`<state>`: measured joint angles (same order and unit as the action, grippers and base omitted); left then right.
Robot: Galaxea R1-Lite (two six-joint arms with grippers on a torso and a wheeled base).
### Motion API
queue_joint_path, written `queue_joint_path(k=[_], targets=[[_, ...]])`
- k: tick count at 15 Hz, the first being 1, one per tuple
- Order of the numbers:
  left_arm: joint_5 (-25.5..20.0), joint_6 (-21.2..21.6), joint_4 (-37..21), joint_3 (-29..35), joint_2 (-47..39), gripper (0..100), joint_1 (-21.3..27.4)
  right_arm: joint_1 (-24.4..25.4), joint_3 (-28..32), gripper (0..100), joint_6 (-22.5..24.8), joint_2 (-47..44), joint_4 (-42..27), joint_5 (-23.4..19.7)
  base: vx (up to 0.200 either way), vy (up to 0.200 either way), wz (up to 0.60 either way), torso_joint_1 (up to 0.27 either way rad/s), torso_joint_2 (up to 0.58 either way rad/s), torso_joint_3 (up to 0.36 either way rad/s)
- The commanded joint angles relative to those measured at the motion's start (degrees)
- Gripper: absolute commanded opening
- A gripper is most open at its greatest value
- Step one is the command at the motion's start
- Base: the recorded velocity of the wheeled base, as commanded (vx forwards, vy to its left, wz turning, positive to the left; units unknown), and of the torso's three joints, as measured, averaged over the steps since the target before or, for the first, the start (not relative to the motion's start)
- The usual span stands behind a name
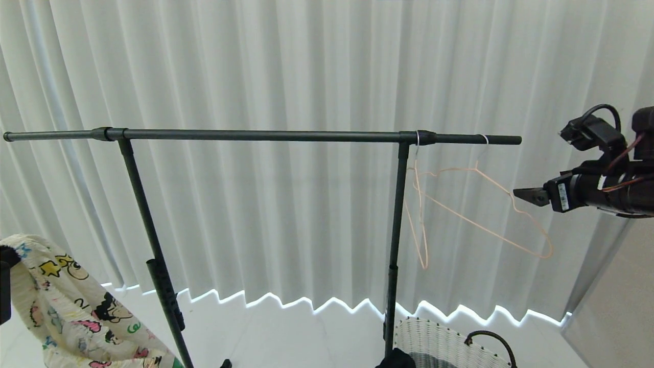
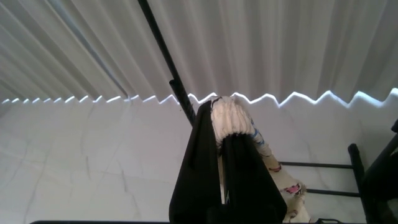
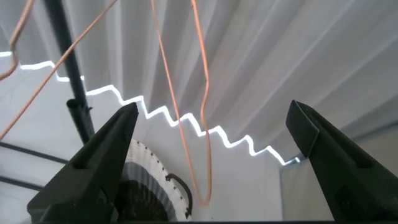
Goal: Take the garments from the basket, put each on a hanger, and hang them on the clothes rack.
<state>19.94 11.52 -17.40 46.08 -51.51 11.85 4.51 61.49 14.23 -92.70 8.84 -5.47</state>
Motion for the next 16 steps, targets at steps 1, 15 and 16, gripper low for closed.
queue_joint_path(k=[1,15,16], targets=[[0.0,0.4,0.1,0.2,0.3,0,0.0,-3.0,5.9,100,0.0,-10.4,-0.4,-2.0,0.0,0.0,0.0,0.0,0.0,0.0],[-0.1,2.6,0.1,-0.7,1.5,0,0.5,-4.9,21.6,0,0.1,-28.4,-5.1,-12.3,0.0,0.0,0.0,0.0,0.0,0.0],[-0.1,2.6,0.1,-0.7,1.4,0,0.5,-4.9,21.6,0,0.1,-28.4,-5.1,-12.4,0.0,0.0,0.0,0.0,0.0,0.0]])
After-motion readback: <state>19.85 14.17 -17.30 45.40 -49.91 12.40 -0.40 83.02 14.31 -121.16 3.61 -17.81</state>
